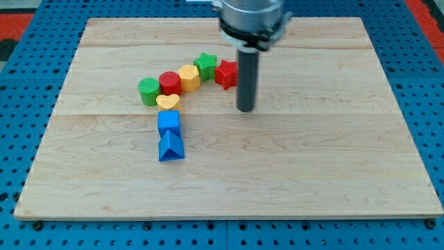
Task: Nudge the red star and green star left a bit
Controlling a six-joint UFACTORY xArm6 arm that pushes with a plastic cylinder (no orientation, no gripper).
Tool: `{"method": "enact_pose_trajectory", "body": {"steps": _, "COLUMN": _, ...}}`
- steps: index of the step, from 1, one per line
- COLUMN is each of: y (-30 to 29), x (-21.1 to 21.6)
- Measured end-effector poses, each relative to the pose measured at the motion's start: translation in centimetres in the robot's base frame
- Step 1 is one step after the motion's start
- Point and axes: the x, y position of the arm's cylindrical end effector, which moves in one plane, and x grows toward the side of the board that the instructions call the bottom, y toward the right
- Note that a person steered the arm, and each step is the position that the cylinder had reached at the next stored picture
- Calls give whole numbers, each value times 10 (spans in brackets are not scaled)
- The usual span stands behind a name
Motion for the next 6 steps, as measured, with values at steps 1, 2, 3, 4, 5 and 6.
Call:
{"method": "enact_pose_trajectory", "body": {"steps": 1, "y": 42, "x": -35}}
{"method": "enact_pose_trajectory", "body": {"steps": 2, "y": 44, "x": -81}}
{"method": "enact_pose_trajectory", "body": {"steps": 3, "y": 21, "x": -110}}
{"method": "enact_pose_trajectory", "body": {"steps": 4, "y": -20, "x": -101}}
{"method": "enact_pose_trajectory", "body": {"steps": 5, "y": -37, "x": -100}}
{"method": "enact_pose_trajectory", "body": {"steps": 6, "y": -40, "x": -90}}
